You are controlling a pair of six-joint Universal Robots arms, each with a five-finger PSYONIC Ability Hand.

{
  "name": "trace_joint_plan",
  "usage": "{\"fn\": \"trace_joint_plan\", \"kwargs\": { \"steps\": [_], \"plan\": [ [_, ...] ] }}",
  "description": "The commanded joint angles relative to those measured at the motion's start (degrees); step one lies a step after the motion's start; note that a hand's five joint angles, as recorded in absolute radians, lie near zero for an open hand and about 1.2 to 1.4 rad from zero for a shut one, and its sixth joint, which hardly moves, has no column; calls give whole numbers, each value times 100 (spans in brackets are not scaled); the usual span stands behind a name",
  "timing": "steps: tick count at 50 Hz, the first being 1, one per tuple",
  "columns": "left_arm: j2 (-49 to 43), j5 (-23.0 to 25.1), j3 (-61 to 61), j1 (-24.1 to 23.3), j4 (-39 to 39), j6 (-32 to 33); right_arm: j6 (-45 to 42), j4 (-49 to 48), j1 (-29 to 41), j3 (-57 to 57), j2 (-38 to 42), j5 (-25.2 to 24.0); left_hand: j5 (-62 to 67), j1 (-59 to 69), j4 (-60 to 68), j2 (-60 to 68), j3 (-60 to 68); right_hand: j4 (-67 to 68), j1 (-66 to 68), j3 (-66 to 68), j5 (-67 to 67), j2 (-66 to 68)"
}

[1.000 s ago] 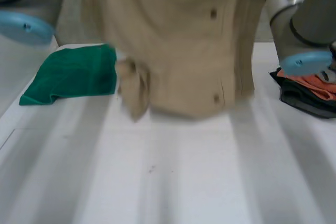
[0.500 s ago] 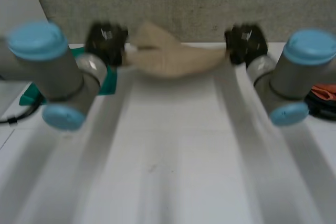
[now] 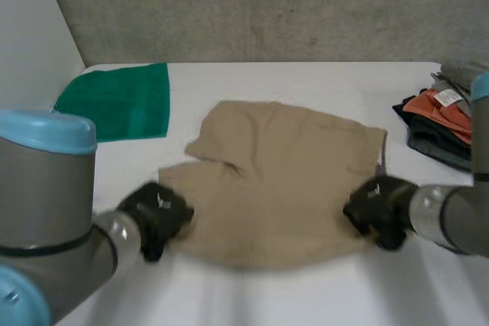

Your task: Fold the laundry.

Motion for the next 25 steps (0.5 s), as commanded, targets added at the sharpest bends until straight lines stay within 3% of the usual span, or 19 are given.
{"fn": "trace_joint_plan", "kwargs": {
  "steps": [1, 5, 8, 12, 17, 21, 25],
  "plan": [
    [61, 221, -279, -149, -1088, 238, -1212, 929, -229, 609, -294, -222, 1221, 1410, 1158, 1142, 1186, 1113, 1517, 1155, 1182, 1285],
    [61, 318, -148, -307, -1527, 537, -1381, 1027, -300, 628, -303, -336, 1221, 1410, 1158, 1142, 1186, 1113, 1517, 1155, 1182, 1285],
    [9, 292, 247, -290, -1397, 643, -1135, 781, -317, 444, -233, -354, 1221, 1410, 1158, 1142, 1186, 1113, 1517, 1155, 1182, 1285],
    [-360, 371, 1160, -237, -678, 643, -284, 131, -379, -13, -75, -311, 1221, 1410, 1158, 1142, 1186, 1113, 1517, 1155, 1182, 1285],
    [-1403, 336, 2932, -141, 771, 521, 780, -1150, -361, -654, 381, 49, 1221, 1410, 1158, 1142, 1186, 1113, 1517, 1155, 1182, 1285],
    [-2282, 318, 4277, -175, 1405, 511, 1177, -2206, -335, -1077, 786, 568, 1221, 1410, 1158, 1142, 1186, 1113, 1517, 1155, 1182, 1285],
    [-3189, 301, 5598, -351, 1557, 450, 1195, -3103, -274, -1429, 1225, 972, 1221, 1410, 1158, 1142, 1186, 1113, 1517, 1155, 1182, 1285]
  ]
}}
